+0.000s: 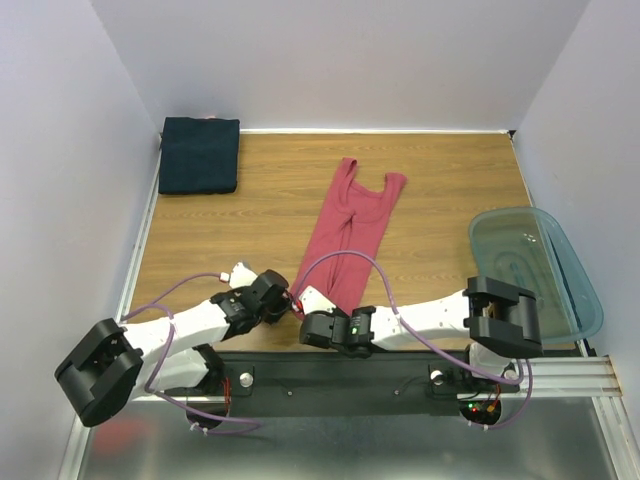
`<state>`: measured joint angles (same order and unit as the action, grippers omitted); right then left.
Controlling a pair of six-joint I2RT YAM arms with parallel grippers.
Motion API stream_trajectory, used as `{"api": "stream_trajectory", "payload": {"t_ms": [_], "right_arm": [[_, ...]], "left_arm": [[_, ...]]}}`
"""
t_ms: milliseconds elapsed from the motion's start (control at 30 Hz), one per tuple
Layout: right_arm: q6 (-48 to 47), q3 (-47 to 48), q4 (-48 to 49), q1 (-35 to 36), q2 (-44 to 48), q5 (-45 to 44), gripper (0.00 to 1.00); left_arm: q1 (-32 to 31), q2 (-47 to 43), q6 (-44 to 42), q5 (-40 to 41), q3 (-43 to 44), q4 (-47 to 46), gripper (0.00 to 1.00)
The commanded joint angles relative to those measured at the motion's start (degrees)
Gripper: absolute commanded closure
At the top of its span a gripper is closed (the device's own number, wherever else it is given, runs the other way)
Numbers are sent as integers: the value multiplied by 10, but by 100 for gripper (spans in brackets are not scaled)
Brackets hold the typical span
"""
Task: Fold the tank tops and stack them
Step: Fold the tank top
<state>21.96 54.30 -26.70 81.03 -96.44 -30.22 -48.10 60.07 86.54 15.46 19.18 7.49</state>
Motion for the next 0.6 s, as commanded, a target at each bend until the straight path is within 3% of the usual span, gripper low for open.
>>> {"api": "stream_trajectory", "payload": {"t_ms": [0,100,267,567], "right_arm": [[1,25,-13,2,-31,8,87],[-10,56,-11,2,-47,35,93],[-13,118,4,2,-60,119,94],[4,241,5,0,-132,205,94]], "left_arm": [[29,20,-52,31,17,20,100],[84,12,-102,21,18,14,100],[149,-21,-161,4,20,15,100],[204,-56,-193,24,72,87,100]]}}
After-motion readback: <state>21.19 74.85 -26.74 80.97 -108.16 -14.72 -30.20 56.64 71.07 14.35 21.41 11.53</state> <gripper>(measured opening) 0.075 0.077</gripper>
